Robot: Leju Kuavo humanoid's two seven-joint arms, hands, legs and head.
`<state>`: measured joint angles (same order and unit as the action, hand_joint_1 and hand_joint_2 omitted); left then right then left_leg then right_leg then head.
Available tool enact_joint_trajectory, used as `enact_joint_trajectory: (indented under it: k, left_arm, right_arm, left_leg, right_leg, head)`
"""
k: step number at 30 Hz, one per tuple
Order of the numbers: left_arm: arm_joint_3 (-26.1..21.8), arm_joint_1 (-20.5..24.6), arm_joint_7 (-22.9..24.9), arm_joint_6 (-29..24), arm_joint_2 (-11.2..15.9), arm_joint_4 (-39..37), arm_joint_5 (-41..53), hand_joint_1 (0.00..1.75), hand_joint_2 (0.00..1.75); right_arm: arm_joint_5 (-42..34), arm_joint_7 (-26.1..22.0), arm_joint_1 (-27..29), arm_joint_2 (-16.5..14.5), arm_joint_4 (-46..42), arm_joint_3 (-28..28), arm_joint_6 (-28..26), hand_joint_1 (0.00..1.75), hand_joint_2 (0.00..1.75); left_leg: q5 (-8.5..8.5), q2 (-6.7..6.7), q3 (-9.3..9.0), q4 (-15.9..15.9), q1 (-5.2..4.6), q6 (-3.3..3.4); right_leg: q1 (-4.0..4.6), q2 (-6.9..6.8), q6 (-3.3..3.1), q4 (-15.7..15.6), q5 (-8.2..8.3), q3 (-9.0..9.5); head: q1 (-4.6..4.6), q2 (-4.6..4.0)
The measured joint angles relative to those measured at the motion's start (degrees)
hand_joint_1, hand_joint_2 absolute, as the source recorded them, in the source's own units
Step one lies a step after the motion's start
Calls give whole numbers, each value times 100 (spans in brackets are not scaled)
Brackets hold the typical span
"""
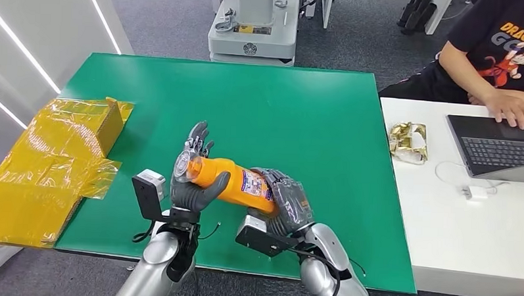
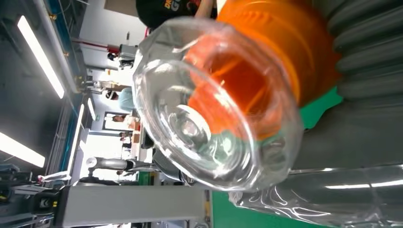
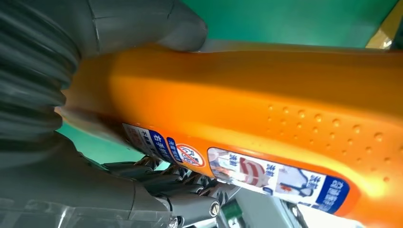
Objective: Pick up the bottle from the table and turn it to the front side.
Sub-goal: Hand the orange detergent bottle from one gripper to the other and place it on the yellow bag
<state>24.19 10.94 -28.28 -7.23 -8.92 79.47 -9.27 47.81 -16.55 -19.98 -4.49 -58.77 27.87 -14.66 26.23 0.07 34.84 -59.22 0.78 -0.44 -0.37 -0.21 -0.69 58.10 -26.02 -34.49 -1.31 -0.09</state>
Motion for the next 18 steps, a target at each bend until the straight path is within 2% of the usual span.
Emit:
enact_joint_trajectory:
  k: [7,15,16,17,18]
  left_arm:
    - [54,125,-2,37,-16,-105,-2,0,175]
    - [144,188,-2,56,-54,-150,-2,0,175]
    - [149,190,-2,60,-54,-155,-2,2,175]
    - [150,190,-2,61,-54,-158,-2,10,175]
    - [151,190,-2,62,-52,-161,-2,31,175]
  right_arm:
    - [-69,-396,26,-76,-8,-28,-1110,175,175]
    - [-103,-325,230,-126,-189,-193,-1494,175,175]
    - [-102,-313,239,-126,-192,-203,-1474,175,175]
    - [-100,-297,243,-127,-192,-209,-1440,175,175]
    - [-98,-281,246,-129,-192,-212,-1398,175,175]
  left_leg:
    - [0,0,1,0,0,0]
    - [1,0,2,0,0,0]
    - [1,0,2,0,0,0]
    - [1,0,2,0,0,0]
    - [1,0,2,0,0,0]
  right_leg:
    - [0,0,0,0,0,0]
    - [0,0,0,0,0,0]
    - [0,0,0,0,0,0]
    - [0,0,0,0,0,0]
    - [0,1,0,0,0,0]
  head:
    - [0,0]
    - [1,0]
    - [0,0]
    - [0,0]
    - [0,0]
